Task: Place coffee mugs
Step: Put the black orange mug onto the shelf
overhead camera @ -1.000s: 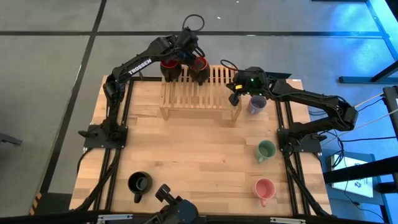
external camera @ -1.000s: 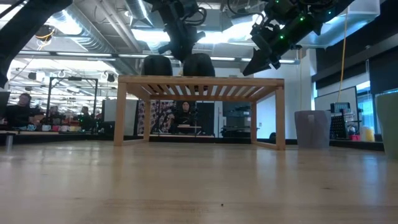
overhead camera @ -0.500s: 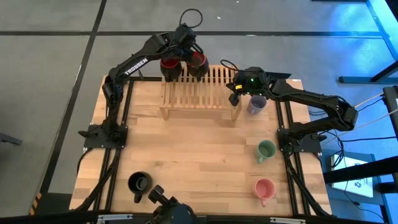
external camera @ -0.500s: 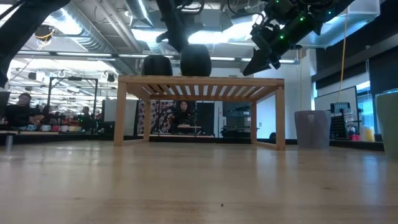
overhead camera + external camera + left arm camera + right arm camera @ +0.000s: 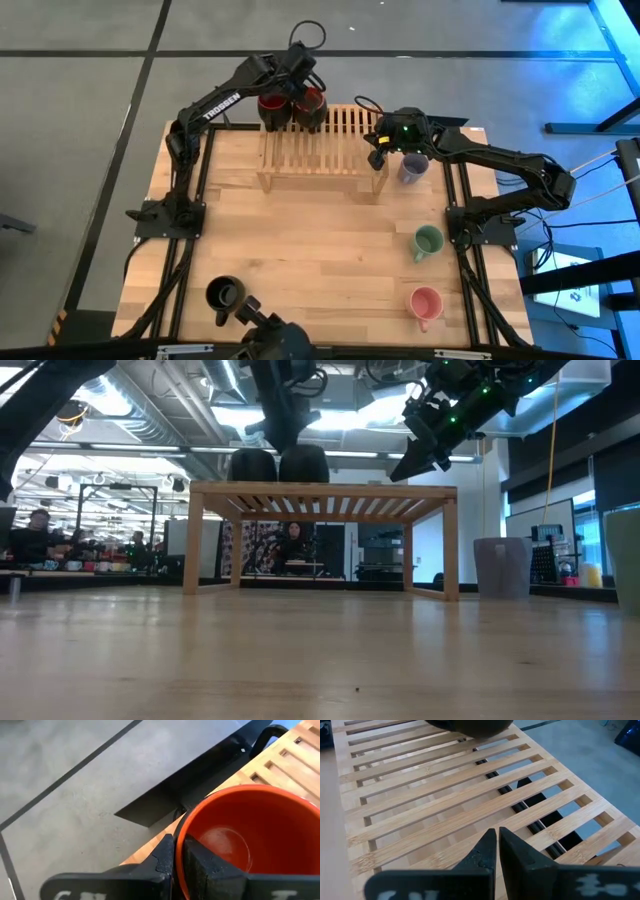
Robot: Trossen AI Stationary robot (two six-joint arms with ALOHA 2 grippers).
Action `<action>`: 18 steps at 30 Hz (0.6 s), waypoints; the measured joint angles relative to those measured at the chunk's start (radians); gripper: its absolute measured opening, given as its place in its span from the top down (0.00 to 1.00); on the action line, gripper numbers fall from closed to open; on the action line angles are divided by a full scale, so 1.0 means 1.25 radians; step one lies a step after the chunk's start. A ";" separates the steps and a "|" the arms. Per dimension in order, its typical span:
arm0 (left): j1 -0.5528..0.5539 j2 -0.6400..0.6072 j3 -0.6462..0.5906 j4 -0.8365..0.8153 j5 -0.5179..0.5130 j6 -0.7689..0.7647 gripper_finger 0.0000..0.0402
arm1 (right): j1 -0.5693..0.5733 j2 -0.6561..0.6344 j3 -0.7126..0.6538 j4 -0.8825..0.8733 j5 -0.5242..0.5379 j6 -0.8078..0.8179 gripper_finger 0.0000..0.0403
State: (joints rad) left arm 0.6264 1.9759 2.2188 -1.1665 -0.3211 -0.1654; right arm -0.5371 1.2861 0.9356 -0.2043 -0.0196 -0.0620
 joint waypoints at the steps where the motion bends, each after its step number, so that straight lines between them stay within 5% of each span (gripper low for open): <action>1: 0.001 0.000 -0.006 0.000 0.001 0.000 0.96 | 0.000 0.000 0.000 0.000 0.000 0.000 0.98; 10: 0.001 -0.002 -0.030 0.020 -0.001 0.000 0.95 | 0.000 0.000 0.000 0.000 0.000 0.000 0.98; 18: 0.002 -0.002 -0.030 0.035 0.029 -0.007 0.82 | 0.000 0.000 0.000 -0.001 0.000 0.000 0.98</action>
State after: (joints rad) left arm 0.6285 1.9739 2.1811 -1.1229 -0.2850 -0.1745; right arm -0.5369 1.2861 0.9356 -0.2050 -0.0200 -0.0616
